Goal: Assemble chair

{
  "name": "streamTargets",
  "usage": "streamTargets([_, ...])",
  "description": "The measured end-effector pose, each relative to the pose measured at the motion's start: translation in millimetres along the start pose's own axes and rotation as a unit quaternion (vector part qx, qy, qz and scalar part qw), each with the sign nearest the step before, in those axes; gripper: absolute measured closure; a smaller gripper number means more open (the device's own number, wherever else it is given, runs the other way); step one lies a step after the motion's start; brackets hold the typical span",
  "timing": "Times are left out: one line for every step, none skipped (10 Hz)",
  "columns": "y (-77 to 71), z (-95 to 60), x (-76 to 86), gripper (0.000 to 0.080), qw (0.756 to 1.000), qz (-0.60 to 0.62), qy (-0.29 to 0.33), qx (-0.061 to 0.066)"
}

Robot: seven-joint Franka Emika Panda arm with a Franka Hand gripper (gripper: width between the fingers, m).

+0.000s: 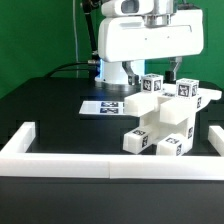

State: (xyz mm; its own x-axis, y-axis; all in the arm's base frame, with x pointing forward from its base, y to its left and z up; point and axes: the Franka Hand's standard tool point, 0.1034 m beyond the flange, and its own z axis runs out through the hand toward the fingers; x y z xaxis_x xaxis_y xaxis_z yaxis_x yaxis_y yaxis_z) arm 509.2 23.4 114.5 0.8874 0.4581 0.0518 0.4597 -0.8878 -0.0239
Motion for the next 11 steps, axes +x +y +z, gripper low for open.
streamTargets([0.0,0.0,0.0,0.0271,1.0,0.009,0.0,0.0])
streamTargets([0.1,0.0,-0.1,0.0411,1.0,0.009,0.0,0.0])
streamTargets([0.2,0.0,-0.1,0.0514,1.0,0.013,0.0,0.0])
streamTargets([0.2,0.0,-0.1,0.0514,1.0,0.022,0.0,0.0])
streamTargets([0.2,0.0,-0.1,0.0513,1.0,0.022,0.0,0.0])
streamTargets([0.2,0.0,-0.1,0.0513,1.0,0.025,0.0,0.0])
streamTargets([0.4,0.0,-0.2,0.0513,0.995,0.105,0.001,0.001])
streamTargets([0.3,0.1,0.0,0.0513,0.987,0.159,0.001,0.001])
streamTargets([0.2,0.2,0.3,0.0512,0.975,0.224,0.002,0.001])
streamTargets([0.5,0.2,1.3,0.0512,0.96,0.281,0.005,0.0])
streamTargets([0.4,0.2,1.6,0.0512,0.943,0.333,0.006,0.0])
